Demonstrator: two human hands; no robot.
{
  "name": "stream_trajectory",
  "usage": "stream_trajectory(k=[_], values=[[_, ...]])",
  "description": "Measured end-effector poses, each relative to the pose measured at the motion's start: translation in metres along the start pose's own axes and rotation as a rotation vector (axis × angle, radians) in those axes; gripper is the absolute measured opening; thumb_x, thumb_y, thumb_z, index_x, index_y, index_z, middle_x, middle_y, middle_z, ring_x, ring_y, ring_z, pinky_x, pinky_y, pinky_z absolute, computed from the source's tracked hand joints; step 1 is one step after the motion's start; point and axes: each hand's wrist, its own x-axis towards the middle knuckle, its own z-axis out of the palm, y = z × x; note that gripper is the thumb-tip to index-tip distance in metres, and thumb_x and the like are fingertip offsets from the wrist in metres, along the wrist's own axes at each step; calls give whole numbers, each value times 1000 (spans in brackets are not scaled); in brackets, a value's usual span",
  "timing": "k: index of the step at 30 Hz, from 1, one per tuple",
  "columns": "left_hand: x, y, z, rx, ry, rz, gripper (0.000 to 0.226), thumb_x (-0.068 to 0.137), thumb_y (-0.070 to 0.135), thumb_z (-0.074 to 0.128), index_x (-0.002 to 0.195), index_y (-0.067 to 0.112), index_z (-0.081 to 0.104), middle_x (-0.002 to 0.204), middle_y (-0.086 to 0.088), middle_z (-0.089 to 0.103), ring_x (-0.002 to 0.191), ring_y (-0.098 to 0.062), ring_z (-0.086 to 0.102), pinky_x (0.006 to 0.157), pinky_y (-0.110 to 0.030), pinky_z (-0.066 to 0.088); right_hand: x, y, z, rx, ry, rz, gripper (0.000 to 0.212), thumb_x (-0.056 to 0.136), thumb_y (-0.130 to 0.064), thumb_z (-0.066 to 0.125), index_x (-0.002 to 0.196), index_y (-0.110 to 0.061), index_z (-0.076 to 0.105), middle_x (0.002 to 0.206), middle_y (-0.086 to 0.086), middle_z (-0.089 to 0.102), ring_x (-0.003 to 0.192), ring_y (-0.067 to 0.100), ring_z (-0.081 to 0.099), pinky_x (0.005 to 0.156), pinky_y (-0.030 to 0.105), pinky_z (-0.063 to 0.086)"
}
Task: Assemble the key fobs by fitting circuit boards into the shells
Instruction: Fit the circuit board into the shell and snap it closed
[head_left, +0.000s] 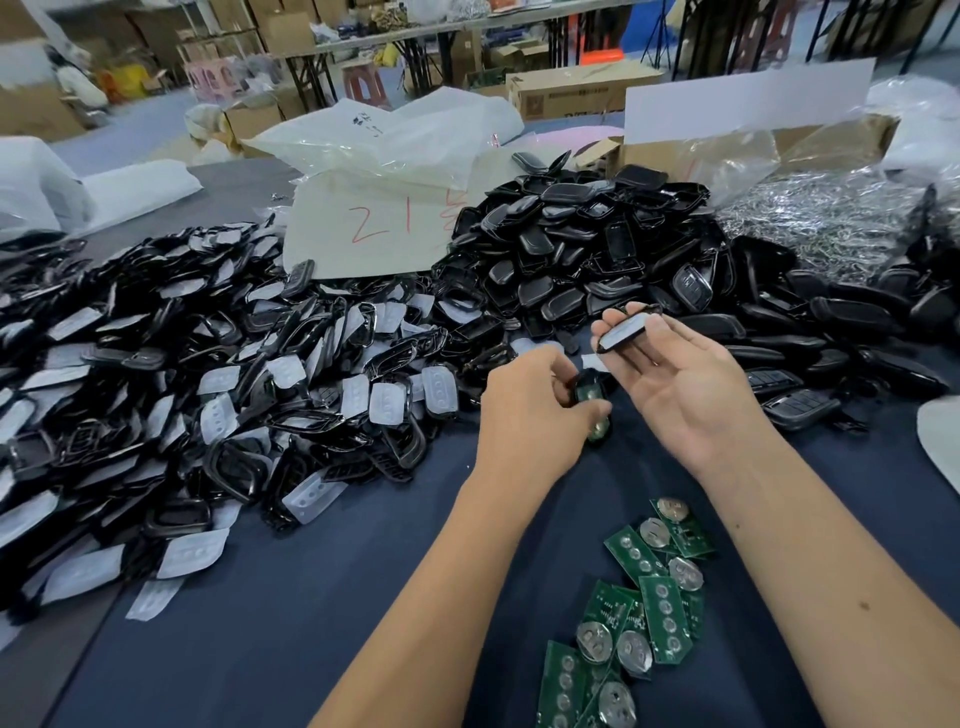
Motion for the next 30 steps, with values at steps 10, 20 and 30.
stream_trajectory(k=[10, 20, 30], values=[[14, -11, -12, -740, 82, -195, 25, 105, 17, 59, 89, 37, 61, 76, 8, 60, 61, -22, 75, 67, -34, 65, -6, -1, 4, -80, -115, 24, 23, 106, -8, 48, 121, 2, 62, 112, 17, 73, 116, 34, 70, 102, 43, 58], [19, -15, -14, -852, 17, -313, 16, 99, -2, 59, 94, 4, 73, 93, -10, 75, 68, -15, 73, 68, -27, 62, -12, 3, 9, -329, -206, 29, 27, 105, -13, 50, 125, -1, 65, 102, 5, 78, 96, 16, 73, 89, 33, 62], [22, -19, -14, -875, 38, -363, 11, 98, 0, 63, 91, -1, 71, 84, -12, 75, 59, -16, 71, 62, -24, 60, -10, 8, 8, -361, -229, 19, 39, 89, -22, 63, 123, -5, 70, 109, 9, 78, 92, 15, 72, 78, 25, 59]])
